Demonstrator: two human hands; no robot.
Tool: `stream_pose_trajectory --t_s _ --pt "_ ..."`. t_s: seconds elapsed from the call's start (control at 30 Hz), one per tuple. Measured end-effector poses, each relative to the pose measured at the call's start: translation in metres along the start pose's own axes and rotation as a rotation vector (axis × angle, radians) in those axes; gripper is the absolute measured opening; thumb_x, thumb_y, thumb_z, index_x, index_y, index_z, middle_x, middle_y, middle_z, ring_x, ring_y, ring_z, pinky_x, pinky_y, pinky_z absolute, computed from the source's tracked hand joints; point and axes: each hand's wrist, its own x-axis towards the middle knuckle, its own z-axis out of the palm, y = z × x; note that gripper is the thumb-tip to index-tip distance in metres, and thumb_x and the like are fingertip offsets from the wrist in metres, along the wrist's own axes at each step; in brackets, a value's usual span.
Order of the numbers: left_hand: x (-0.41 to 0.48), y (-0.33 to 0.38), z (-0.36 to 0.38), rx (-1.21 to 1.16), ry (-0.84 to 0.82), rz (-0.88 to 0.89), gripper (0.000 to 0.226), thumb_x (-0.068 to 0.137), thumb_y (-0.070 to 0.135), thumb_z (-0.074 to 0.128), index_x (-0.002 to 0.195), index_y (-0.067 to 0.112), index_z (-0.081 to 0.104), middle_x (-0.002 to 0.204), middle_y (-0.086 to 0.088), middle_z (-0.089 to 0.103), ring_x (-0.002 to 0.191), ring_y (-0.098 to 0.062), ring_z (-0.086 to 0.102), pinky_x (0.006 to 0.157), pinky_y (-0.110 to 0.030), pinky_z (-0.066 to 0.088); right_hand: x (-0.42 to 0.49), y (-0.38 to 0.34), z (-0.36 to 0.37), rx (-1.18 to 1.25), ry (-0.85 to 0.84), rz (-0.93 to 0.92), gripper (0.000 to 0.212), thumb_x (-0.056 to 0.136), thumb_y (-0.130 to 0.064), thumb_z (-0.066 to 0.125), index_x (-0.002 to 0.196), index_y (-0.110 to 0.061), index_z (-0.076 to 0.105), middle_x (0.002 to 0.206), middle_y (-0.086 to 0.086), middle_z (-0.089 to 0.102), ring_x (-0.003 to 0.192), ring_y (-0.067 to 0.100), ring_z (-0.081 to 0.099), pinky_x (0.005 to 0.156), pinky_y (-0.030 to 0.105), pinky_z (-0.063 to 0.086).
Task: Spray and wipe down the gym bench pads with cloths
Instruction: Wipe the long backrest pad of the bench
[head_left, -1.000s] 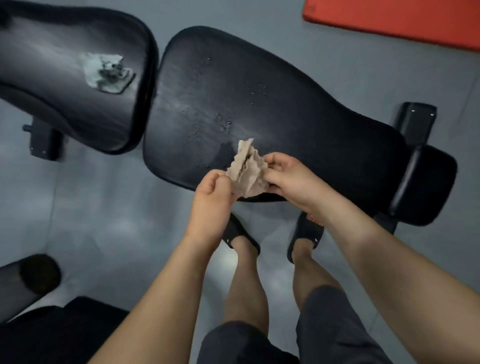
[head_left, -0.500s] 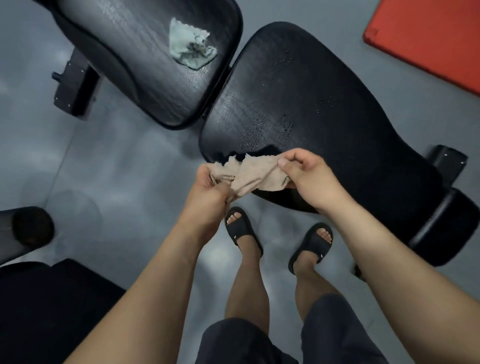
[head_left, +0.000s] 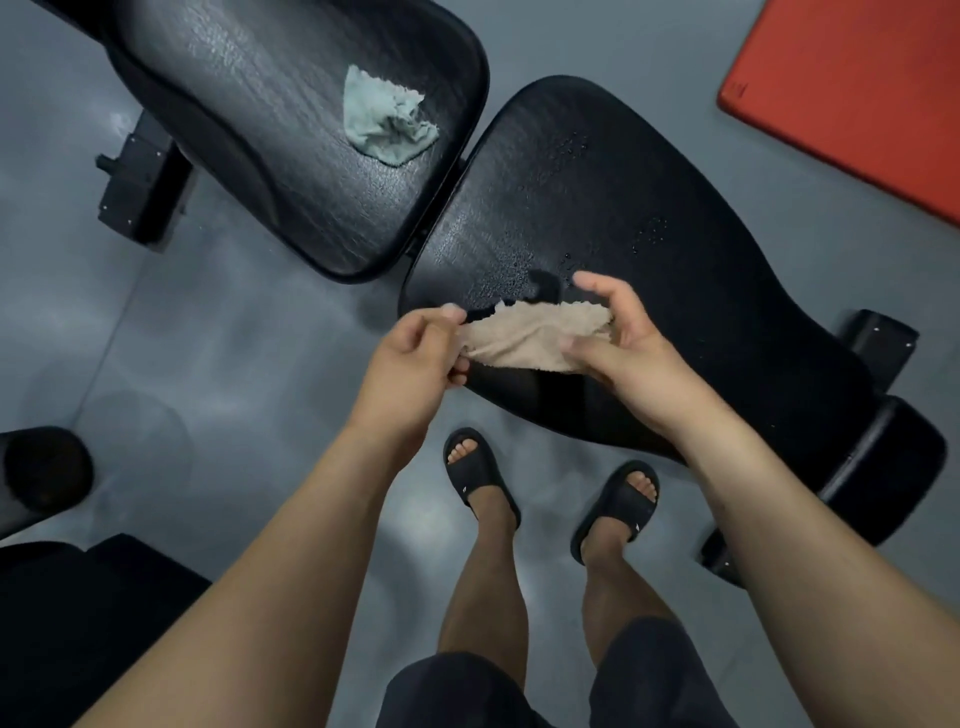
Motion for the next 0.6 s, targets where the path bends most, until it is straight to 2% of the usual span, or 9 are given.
stream_pose_trajectory --t_s 0.07,0.13,0.17,0.27,0.3,0.37,0.43,0.53,0.6 --pt "0.001 0.005 0.000 0.124 -0.024 0.020 0.018 0.096 0.031 0.069 0.112 0.024 0.067 0.095 0.002 0.067 0.082 -0.009 0.062 0.078 -0.024 0.054 0.000 -0.003 -0.008 -0.197 0.057 -0.024 0.065 0.082 -0.018 0.071 0.131 -0.053 0.047 0.095 -0.005 0.064 0.081 0.011 0.061 0.082 0.031 0.050" --pt "0.003 0.007 0.003 0.240 0.018 0.076 0.025 0.093 0.022 0.072 0.116 0.028 0.064 0.096 0.006 0.065 0.078 -0.003 0.059 0.071 -0.017 0.049 0.001 -0.006 -0.009 -0.235 0.173 -0.030 0.056 0.086 -0.008 0.070 0.126 -0.043 0.053 0.100 -0.011 0.066 0.080 -0.001 0.063 0.076 0.017 0.049" --pt "0.004 0.009 0.006 0.261 0.057 0.108 0.028 0.093 0.016 0.070 0.118 0.028 0.062 0.096 0.006 0.063 0.073 0.000 0.056 0.067 -0.015 0.048 0.002 -0.008 -0.008 -0.240 0.214 -0.044 0.047 0.086 -0.005 0.070 0.118 -0.037 0.059 0.103 -0.011 0.067 0.082 -0.006 0.063 0.075 0.014 0.048" --pt "0.005 0.016 0.019 0.254 0.087 0.194 0.043 0.091 0.002 0.063 0.127 0.025 0.056 0.107 0.008 0.062 0.075 0.009 0.058 0.071 -0.010 0.049 0.005 -0.009 -0.001 -0.275 0.248 -0.106 0.028 0.088 0.002 0.065 0.093 -0.026 0.072 0.107 -0.009 0.072 0.095 -0.001 0.067 0.088 0.023 0.053" --pt "0.007 0.017 0.024 0.237 0.057 0.207 0.047 0.090 -0.002 0.061 0.128 0.025 0.054 0.111 0.007 0.063 0.082 0.008 0.061 0.078 -0.014 0.051 0.005 -0.011 0.002 -0.266 0.242 -0.103 0.027 0.089 0.002 0.063 0.093 -0.023 0.073 0.108 -0.010 0.072 0.100 0.003 0.067 0.094 0.022 0.052" --pt "0.007 0.020 0.033 0.115 -0.026 0.160 0.051 0.090 -0.008 0.055 0.126 0.028 0.052 0.114 -0.001 0.068 0.097 -0.007 0.067 0.089 -0.029 0.055 0.003 -0.016 0.008 -0.211 0.197 -0.083 0.021 0.092 -0.006 0.064 0.103 -0.021 0.073 0.108 -0.009 0.074 0.102 0.006 0.068 0.093 0.022 0.051" --pt "0.005 0.026 0.040 -0.141 -0.122 0.042 0.057 0.090 -0.018 0.043 0.127 0.024 0.051 0.111 -0.011 0.071 0.099 -0.022 0.069 0.089 -0.042 0.054 0.001 -0.016 0.011 -0.045 0.083 -0.052 0.023 0.093 -0.021 0.069 0.116 -0.023 0.071 0.112 -0.006 0.074 0.103 0.007 0.068 0.089 0.023 0.051" --pt "0.004 0.034 0.043 -0.386 -0.201 -0.040 0.061 0.089 -0.024 0.034 0.132 0.016 0.048 0.110 -0.019 0.071 0.101 -0.029 0.070 0.089 -0.041 0.057 0.002 -0.011 0.012 0.087 -0.040 -0.019 0.031 0.092 -0.024 0.074 0.121 -0.015 0.068 0.111 0.000 0.075 0.102 0.013 0.070 0.089 0.026 0.054" --pt "0.007 0.036 0.042 -0.294 -0.138 -0.007 0.054 0.091 -0.020 0.037 0.129 0.017 0.049 0.109 -0.015 0.071 0.097 -0.024 0.071 0.086 -0.036 0.059 0.004 -0.008 0.014 0.076 0.016 -0.051 0.018 0.092 -0.015 0.074 0.108 -0.008 0.072 0.097 0.003 0.073 0.087 0.012 0.066 0.081 0.025 0.054"
